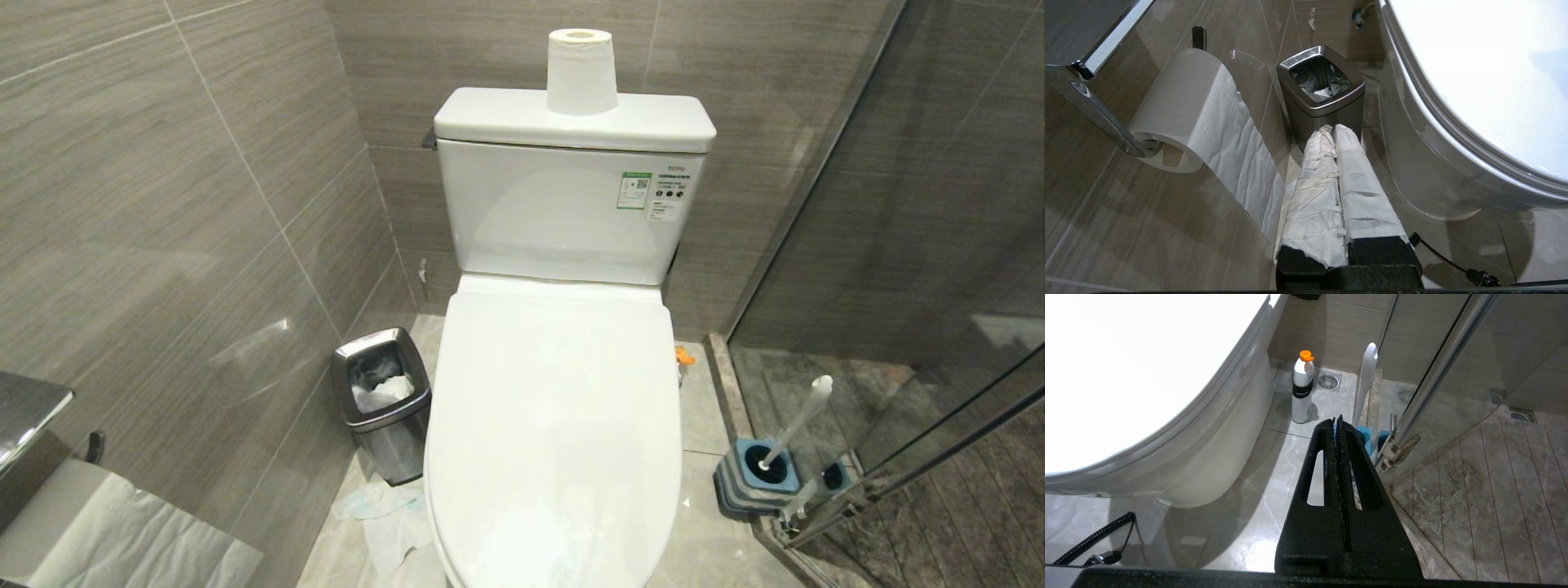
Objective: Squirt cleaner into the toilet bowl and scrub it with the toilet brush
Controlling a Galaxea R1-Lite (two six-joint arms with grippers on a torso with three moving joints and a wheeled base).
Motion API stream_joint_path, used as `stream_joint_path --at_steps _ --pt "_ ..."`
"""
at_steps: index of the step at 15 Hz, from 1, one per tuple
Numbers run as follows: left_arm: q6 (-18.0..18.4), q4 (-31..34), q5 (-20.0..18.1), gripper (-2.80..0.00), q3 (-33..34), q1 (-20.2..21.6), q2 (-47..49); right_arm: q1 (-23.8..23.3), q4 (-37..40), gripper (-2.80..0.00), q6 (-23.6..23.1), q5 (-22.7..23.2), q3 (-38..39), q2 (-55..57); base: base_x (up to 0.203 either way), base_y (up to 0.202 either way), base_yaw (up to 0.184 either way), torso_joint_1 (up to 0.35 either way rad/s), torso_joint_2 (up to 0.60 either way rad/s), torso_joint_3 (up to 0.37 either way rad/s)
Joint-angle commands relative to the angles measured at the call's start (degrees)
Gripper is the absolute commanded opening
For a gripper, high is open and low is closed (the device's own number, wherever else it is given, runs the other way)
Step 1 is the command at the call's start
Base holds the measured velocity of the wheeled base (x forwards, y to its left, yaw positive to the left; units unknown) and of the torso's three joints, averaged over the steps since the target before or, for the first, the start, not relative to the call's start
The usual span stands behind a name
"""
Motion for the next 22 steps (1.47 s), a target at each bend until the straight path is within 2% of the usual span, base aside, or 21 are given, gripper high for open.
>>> stream_joint_path --at_steps 1,22 --pt "0.0 0.0 0.0 -2.8 0.0 0.0 0.1 0.0 0.0 -2.8 0.0 0.0 0.0 0.0 0.0 0.0 0.0 0.0 0.0 0.0" --pt "0.0 0.0 0.0 -2.8 0.0 0.0 0.1 0.0 0.0 -2.8 0.0 0.0 0.0 0.0 0.0 0.0 0.0 0.0 0.0 0.0"
